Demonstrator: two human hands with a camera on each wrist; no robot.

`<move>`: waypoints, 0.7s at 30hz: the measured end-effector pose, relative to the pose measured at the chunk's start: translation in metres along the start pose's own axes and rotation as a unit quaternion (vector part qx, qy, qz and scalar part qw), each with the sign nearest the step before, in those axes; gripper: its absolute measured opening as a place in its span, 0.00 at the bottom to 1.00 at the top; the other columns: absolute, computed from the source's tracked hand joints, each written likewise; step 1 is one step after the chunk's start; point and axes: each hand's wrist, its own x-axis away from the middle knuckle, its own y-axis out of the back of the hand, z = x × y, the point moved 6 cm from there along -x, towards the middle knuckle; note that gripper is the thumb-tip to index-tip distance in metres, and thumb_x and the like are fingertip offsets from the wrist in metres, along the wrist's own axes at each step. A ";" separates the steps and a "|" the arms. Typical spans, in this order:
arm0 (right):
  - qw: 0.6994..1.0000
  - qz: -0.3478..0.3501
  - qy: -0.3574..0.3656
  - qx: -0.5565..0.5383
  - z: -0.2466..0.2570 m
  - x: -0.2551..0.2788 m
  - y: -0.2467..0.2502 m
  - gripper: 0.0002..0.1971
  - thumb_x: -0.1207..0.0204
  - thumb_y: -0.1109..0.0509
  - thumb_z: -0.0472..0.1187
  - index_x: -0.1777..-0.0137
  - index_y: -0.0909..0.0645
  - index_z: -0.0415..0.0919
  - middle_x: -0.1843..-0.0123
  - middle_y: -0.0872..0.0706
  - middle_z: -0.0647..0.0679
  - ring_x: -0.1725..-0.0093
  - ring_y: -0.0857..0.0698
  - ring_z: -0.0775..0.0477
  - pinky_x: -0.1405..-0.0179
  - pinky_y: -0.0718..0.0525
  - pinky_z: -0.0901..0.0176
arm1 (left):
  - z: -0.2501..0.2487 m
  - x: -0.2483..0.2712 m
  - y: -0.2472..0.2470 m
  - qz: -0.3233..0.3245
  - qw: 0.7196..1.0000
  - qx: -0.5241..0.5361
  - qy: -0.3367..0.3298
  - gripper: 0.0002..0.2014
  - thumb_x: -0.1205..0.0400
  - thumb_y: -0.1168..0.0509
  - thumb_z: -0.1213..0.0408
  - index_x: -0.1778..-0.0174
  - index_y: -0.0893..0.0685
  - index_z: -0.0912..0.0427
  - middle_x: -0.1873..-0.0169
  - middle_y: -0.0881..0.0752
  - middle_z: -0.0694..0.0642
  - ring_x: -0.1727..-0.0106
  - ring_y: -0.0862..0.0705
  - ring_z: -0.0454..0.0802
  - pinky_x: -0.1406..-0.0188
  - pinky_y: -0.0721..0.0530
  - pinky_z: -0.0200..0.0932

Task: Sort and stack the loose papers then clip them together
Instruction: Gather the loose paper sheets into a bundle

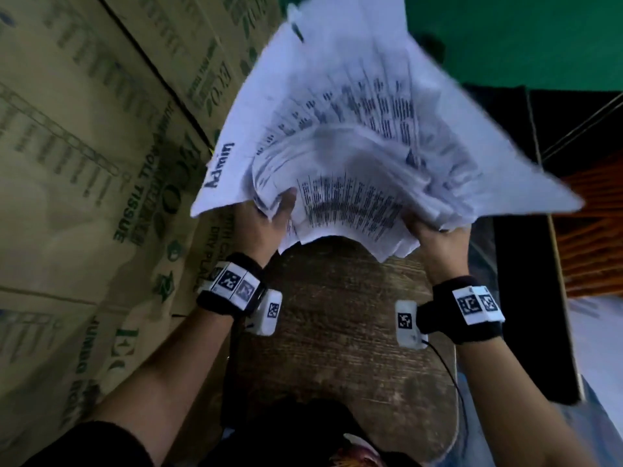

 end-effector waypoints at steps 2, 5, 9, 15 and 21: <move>0.999 0.029 -0.024 0.025 -0.013 0.005 0.006 0.17 0.34 0.23 0.28 0.44 0.16 0.31 0.53 0.09 0.58 0.50 0.12 0.60 0.48 0.15 0.61 | 0.014 0.005 -0.004 0.067 0.995 0.034 0.071 0.31 0.27 0.25 0.51 0.32 0.22 0.63 0.38 0.15 0.57 0.33 0.17 0.50 0.30 0.21 0.59; 0.997 0.054 -0.022 0.043 -0.021 -0.002 0.019 0.20 0.34 0.22 0.24 0.42 0.18 0.32 0.51 0.09 0.64 0.47 0.12 0.59 0.45 0.14 0.60 | 0.039 0.014 -0.004 0.134 0.973 -0.012 0.187 0.29 0.29 0.23 0.57 0.33 0.21 0.60 0.37 0.16 0.56 0.34 0.18 0.51 0.30 0.24 0.45; 0.994 0.084 -0.035 0.063 -0.020 -0.013 0.014 0.21 0.41 0.19 0.31 0.47 0.17 0.39 0.48 0.11 0.59 0.52 0.13 0.70 0.51 0.18 0.74 | 0.109 -0.003 -0.007 0.232 0.929 -0.134 0.254 0.38 0.35 0.29 0.34 0.29 0.26 0.42 0.30 0.24 0.42 0.26 0.26 0.48 0.25 0.31 0.45; 0.995 0.095 -0.023 0.007 -0.017 -0.033 0.011 0.22 0.40 0.22 0.17 0.49 0.15 0.39 0.54 0.08 0.60 0.52 0.11 0.57 0.51 0.14 0.63 | 0.046 -0.025 -0.017 0.211 0.959 -0.001 0.189 0.29 0.31 0.22 0.74 0.34 0.22 0.61 0.44 0.13 0.60 0.41 0.17 0.46 0.32 0.21 0.45; 0.996 0.067 -0.052 -0.008 -0.030 -0.035 -0.008 0.21 0.37 0.22 0.21 0.49 0.16 0.43 0.55 0.08 0.61 0.53 0.11 0.59 0.52 0.14 0.64 | 0.031 -0.024 -0.044 0.259 0.948 0.041 0.178 0.37 0.37 0.17 0.62 0.32 0.23 0.59 0.39 0.16 0.47 0.35 0.19 0.39 0.29 0.23 0.43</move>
